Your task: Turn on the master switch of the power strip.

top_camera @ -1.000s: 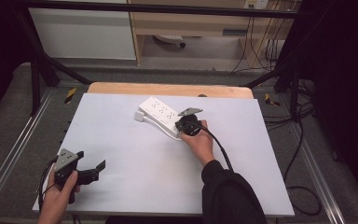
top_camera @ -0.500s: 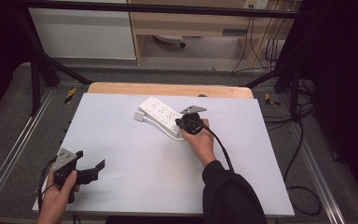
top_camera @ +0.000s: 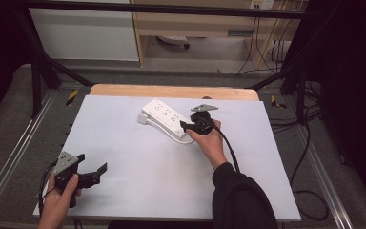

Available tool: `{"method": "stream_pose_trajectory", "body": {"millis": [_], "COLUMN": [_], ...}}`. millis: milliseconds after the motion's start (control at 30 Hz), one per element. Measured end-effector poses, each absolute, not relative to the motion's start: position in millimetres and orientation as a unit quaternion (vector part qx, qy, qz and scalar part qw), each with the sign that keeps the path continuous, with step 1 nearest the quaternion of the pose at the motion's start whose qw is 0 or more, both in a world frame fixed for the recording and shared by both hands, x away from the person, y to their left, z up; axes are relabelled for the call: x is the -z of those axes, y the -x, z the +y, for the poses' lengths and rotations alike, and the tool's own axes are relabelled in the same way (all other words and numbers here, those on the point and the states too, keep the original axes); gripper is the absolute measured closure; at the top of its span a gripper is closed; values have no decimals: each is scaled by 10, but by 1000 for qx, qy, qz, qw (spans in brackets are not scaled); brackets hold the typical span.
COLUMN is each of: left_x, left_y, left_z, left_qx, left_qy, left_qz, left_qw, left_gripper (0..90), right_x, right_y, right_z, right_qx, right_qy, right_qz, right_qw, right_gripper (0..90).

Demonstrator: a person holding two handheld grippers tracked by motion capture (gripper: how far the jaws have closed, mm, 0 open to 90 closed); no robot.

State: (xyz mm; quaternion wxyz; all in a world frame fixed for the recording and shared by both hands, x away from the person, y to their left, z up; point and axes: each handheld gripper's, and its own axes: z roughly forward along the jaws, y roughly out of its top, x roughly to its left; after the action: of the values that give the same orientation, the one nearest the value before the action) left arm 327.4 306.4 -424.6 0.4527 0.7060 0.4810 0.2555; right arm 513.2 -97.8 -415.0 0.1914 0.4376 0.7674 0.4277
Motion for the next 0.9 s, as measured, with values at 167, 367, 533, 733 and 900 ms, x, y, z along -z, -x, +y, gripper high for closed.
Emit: {"method": "stream_pose_trajectory", "body": {"millis": [167,367,533,733,900], "left_x": [4257,4288,4310,4345,4351], "left_y": [-3312,-3345,-3350,-3354,-3355], "left_z": [3069,3072,3059,3061,3055], "left_qx": [-248,-238,-233,-222,-221], "left_qy": [-705,-709,-716,-721,-724], "left_qz": [483,487,488,497,497], "left_qw": [457,450,442,428,424], "left_gripper": [59,66,66,66,66], "right_x": [4127,4047,3970,3889,3833], "right_y": [-5139,-5109,-5083,-5027,-4965], "right_z": [-1022,-1093,-1165,-1271,-1374], "right_qx": [-422,-417,-417,-414,-418], "right_qy": [-451,-451,-454,-458,-457], "right_qz": [766,769,767,767,767], "right_qw": [180,178,178,176,170], "right_gripper": [207,103,85,86,90]}}
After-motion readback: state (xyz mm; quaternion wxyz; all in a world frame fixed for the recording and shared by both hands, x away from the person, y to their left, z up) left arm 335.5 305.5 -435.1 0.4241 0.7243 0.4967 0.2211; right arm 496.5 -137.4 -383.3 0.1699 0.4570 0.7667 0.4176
